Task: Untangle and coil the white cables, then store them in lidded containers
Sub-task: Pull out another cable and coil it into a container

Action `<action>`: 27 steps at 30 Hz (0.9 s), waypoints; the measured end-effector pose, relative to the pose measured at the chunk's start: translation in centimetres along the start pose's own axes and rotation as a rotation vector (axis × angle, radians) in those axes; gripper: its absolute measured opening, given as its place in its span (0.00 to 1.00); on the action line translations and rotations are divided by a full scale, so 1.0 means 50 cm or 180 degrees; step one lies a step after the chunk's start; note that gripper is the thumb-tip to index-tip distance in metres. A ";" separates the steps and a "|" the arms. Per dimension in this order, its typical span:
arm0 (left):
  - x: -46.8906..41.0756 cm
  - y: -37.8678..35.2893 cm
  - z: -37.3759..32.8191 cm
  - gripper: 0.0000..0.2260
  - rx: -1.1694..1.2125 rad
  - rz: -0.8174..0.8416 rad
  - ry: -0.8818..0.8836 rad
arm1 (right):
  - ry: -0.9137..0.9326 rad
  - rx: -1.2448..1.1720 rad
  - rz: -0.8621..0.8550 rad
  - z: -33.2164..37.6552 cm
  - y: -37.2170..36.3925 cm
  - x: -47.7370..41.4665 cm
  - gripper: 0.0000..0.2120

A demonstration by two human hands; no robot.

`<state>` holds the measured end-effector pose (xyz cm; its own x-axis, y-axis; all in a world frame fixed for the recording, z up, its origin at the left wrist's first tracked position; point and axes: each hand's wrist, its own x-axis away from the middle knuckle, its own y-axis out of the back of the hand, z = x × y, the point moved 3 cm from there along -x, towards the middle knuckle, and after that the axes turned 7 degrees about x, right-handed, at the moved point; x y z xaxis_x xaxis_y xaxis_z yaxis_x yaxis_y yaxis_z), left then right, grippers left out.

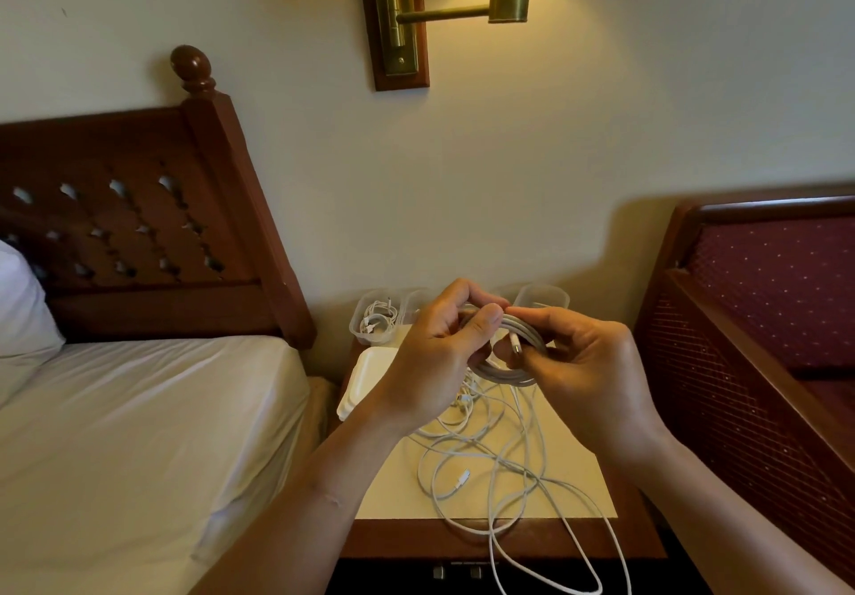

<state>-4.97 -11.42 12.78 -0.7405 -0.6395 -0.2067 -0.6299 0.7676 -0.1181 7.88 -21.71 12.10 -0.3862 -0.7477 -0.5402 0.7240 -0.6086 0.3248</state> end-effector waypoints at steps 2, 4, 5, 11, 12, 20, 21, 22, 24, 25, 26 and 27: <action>-0.003 0.002 -0.001 0.10 -0.0129 -0.0095 -0.0018 | 0.0063 -0.0008 -0.0141 0.000 0.000 0.002 0.16; -0.008 0.006 -0.002 0.10 -0.0316 -0.0134 -0.0052 | 0.0132 -0.0012 -0.0160 -0.003 -0.001 0.004 0.17; -0.009 0.009 -0.004 0.10 -0.0408 -0.0113 -0.0042 | 0.0145 -0.0042 -0.0066 -0.004 -0.002 0.004 0.17; -0.006 0.013 -0.016 0.13 -0.0775 0.0326 0.0265 | 0.0006 -0.0568 0.0726 -0.004 0.011 -0.001 0.19; -0.007 0.013 -0.016 0.13 -0.0774 0.0384 0.0327 | -0.0028 -0.0589 0.0778 -0.004 0.015 -0.003 0.20; 0.004 0.022 -0.017 0.15 -0.0240 0.0487 0.1020 | 0.0414 -0.0212 0.0544 -0.014 0.020 -0.012 0.12; 0.004 0.019 -0.016 0.15 -0.0079 0.0420 0.1096 | 0.0566 -0.0047 0.0414 -0.017 0.018 -0.014 0.11; 0.002 0.016 -0.014 0.15 0.0054 0.0334 0.1135 | 0.0750 0.0179 0.0279 -0.018 0.014 -0.014 0.11; -0.001 0.012 -0.009 0.13 0.0240 0.0163 0.1169 | 0.1149 0.0689 -0.0007 -0.018 0.005 -0.011 0.14; -0.003 0.010 -0.006 0.12 0.0295 0.0105 0.1196 | 0.1323 0.0887 -0.0117 -0.018 0.001 -0.008 0.15; -0.004 0.009 -0.005 0.12 0.0314 0.0074 0.1226 | 0.1462 0.1042 -0.0193 -0.020 -0.002 -0.006 0.15; -0.005 0.007 -0.004 0.12 0.0295 0.0059 0.1257 | 0.1576 0.1175 -0.0243 -0.023 -0.004 -0.004 0.14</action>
<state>-5.06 -10.98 12.97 -0.7959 -0.5789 0.1771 -0.6052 0.7682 -0.2086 8.44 -21.14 11.26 -0.0542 -0.5405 -0.8396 0.4253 -0.7733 0.4703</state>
